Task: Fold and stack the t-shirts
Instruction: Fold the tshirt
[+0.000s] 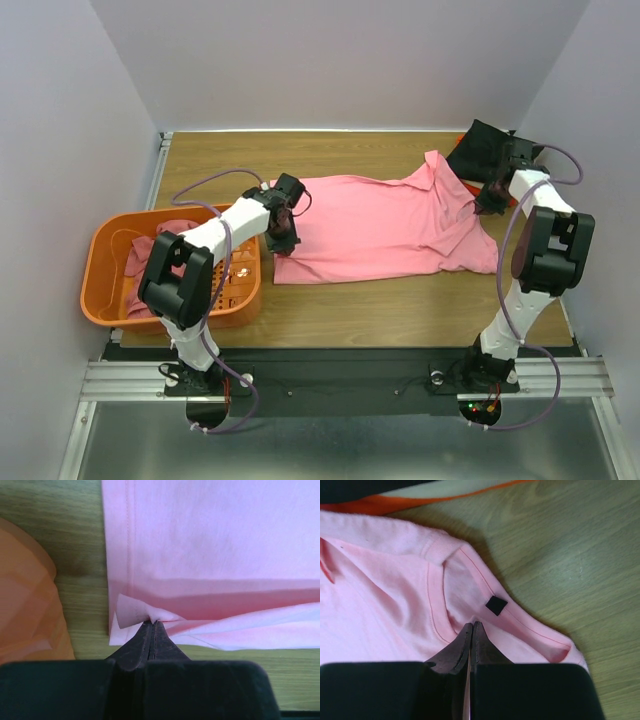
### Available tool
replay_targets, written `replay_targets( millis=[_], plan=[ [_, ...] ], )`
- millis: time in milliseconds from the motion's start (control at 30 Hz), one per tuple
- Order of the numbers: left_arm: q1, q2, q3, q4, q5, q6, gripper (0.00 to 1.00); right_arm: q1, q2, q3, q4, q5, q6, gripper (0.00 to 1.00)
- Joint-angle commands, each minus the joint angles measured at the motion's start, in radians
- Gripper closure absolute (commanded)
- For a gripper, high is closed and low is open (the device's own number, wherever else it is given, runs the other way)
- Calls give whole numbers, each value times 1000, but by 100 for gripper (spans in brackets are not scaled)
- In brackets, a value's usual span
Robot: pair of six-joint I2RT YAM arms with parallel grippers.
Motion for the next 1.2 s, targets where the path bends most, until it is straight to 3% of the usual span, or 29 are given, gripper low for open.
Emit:
replay_targets(
  millis=[0,367,467,500,533,567,633,700,867,967,1167],
  plan=[
    [12,-3,60,-35,-24,22,100,5,0,66,31,19,-7,100],
    [28,7,61,-30,-29,37,100,5,33,112,31,-5,-1,99],
    [29,26,99,-27,-30,57,97,5,33,128,31,-15,-10,70],
    [31,32,119,-30,-34,62,87,5,26,126,31,-15,-10,51],
    [29,38,142,-39,-38,67,68,5,16,123,30,-9,-6,45],
    [29,56,197,-45,-49,70,39,5,-10,111,28,1,-3,36],
    [28,75,262,-55,-55,86,22,4,-39,89,27,30,-4,32],
    [25,109,363,-64,-57,103,10,-5,-88,41,14,50,-7,29],
    [-10,145,477,-55,-26,140,7,-34,-229,-134,7,80,-13,31],
    [-62,115,386,10,35,157,6,-53,-309,-254,7,99,-30,41],
    [-184,15,106,169,115,154,5,-73,-383,-398,7,91,-46,46]
  ],
)
